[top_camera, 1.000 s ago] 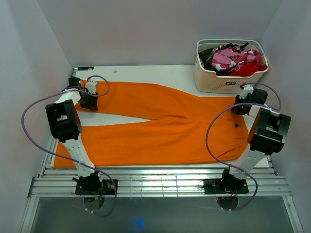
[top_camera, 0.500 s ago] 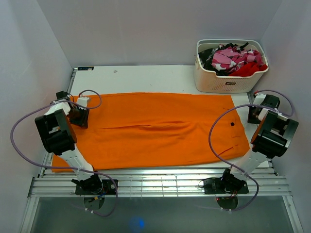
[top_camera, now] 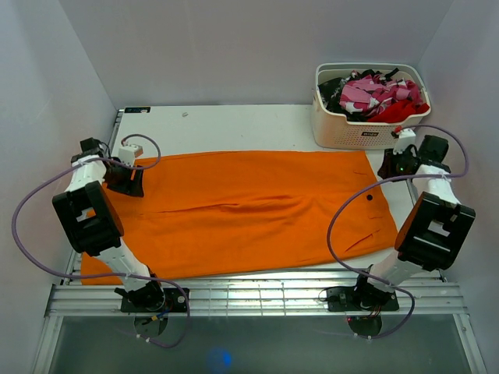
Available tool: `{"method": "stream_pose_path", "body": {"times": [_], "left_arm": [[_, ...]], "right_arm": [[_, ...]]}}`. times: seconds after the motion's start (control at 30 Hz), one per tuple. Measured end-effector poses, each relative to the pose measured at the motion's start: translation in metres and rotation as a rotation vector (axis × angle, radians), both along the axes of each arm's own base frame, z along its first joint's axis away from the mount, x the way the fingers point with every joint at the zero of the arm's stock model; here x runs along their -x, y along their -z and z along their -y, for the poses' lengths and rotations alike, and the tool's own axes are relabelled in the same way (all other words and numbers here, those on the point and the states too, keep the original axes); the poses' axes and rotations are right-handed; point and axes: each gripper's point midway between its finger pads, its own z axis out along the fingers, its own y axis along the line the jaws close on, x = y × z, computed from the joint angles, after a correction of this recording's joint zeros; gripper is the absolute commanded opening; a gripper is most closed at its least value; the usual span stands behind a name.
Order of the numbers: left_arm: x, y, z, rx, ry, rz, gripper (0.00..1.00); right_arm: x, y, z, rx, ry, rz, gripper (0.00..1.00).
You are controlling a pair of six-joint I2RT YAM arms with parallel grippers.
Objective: Fold and stack the trousers
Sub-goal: Flatten the trousers out
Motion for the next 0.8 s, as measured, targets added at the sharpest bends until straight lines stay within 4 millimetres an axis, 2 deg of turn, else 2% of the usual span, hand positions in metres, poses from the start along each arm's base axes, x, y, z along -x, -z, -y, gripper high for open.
{"method": "stream_pose_path", "body": {"times": [0.07, 0.17, 0.27, 0.37, 0.53, 0.63, 0.8], "left_arm": [[-0.017, -0.014, 0.000, 0.008, -0.004, 0.056, 0.74], [-0.031, -0.027, 0.003, 0.030, -0.018, 0.104, 0.74], [-0.035, -0.031, 0.008, 0.061, -0.042, 0.110, 0.75], [-0.035, -0.031, 0.012, 0.091, -0.069, 0.102, 0.77], [-0.035, -0.028, 0.018, 0.136, -0.109, 0.081, 0.79], [-0.035, -0.029, 0.020, 0.151, -0.124, 0.077, 0.79], [-0.042, -0.030, 0.018, 0.160, -0.135, 0.082, 0.79]], "right_arm": [[-0.017, -0.010, -0.028, -0.027, -0.058, 0.046, 0.33], [-0.033, -0.011, -0.066, -0.077, -0.116, 0.066, 0.32], [-0.052, 0.002, -0.099, -0.125, -0.158, 0.049, 0.31], [-0.064, 0.028, -0.115, -0.155, -0.152, -0.003, 0.29], [-0.071, 0.076, -0.107, -0.125, -0.065, -0.128, 0.23], [-0.079, 0.077, -0.090, -0.048, -0.014, -0.125, 0.22], [-0.073, 0.078, -0.069, 0.042, -0.005, -0.124, 0.20]]}}
